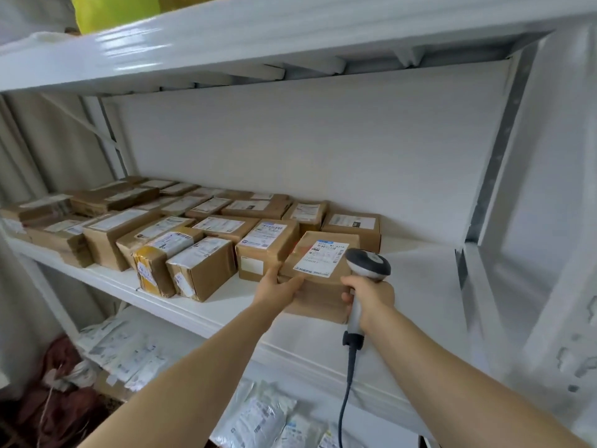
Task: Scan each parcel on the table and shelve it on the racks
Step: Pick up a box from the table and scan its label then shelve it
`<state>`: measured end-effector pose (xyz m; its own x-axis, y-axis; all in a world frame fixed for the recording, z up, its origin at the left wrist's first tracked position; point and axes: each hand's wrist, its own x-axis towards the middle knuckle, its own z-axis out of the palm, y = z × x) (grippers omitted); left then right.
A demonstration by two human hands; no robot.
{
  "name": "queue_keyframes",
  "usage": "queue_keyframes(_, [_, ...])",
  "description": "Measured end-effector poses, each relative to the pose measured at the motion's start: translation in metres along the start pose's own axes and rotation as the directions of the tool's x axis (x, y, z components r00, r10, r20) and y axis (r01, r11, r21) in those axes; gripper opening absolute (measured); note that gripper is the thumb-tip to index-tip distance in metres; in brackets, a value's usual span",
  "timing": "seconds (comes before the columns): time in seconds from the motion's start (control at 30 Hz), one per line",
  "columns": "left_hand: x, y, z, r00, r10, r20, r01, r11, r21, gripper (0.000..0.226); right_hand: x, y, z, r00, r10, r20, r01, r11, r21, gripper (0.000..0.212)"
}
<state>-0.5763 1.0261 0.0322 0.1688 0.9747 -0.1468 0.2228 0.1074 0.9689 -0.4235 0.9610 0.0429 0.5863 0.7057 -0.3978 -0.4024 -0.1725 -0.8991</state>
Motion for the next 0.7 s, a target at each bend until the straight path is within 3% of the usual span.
queue_keyframes(0.13, [0.021,0.002,0.002,0.998,0.032,-0.063,-0.028,0.997,0.065,0.069,0.021,-0.004,0.013,0.998,0.056,0.043,-0.056,0.998,-0.01,0.02])
queue_keyframes(0.23, [0.019,0.006,0.003,0.967,0.189,-0.173,-0.131,0.944,0.302,0.056,0.032,-0.004,0.022,0.996,0.072,0.05,-0.073,0.997,0.017,0.018])
queue_keyframes(0.27, [0.018,0.007,0.003,0.937,0.302,-0.176,-0.209,0.889,0.408,0.051,0.035,-0.004,0.024,0.997,0.072,0.039,-0.073,0.997,0.027,0.017])
queue_keyframes(0.33, [0.015,0.007,0.002,0.854,0.521,0.01,-0.393,0.632,0.668,0.047,0.038,-0.004,0.027,0.998,0.056,-0.002,-0.056,0.998,0.019,0.015])
queue_keyframes(0.4, [0.016,0.007,0.004,0.794,0.546,0.267,-0.502,0.34,0.795,0.049,0.038,-0.002,0.029,0.998,0.05,-0.022,-0.05,0.999,0.014,0.015])
queue_keyframes(0.43, [0.017,0.008,0.005,0.792,0.507,0.339,-0.511,0.248,0.823,0.05,0.038,-0.002,0.03,0.999,0.048,-0.024,-0.047,0.999,0.024,0.016])
queue_keyframes(0.53, [0.027,0.009,0.008,0.785,0.456,0.419,-0.521,0.119,0.845,0.058,0.032,0.0,0.029,0.998,0.051,-0.049,-0.049,0.998,0.035,0.021])
queue_keyframes(0.7, [0.038,0.005,0.009,0.78,0.42,0.465,-0.523,0.028,0.852,0.075,0.01,0.001,0.019,0.994,0.038,-0.099,-0.035,0.999,0.032,0.016])
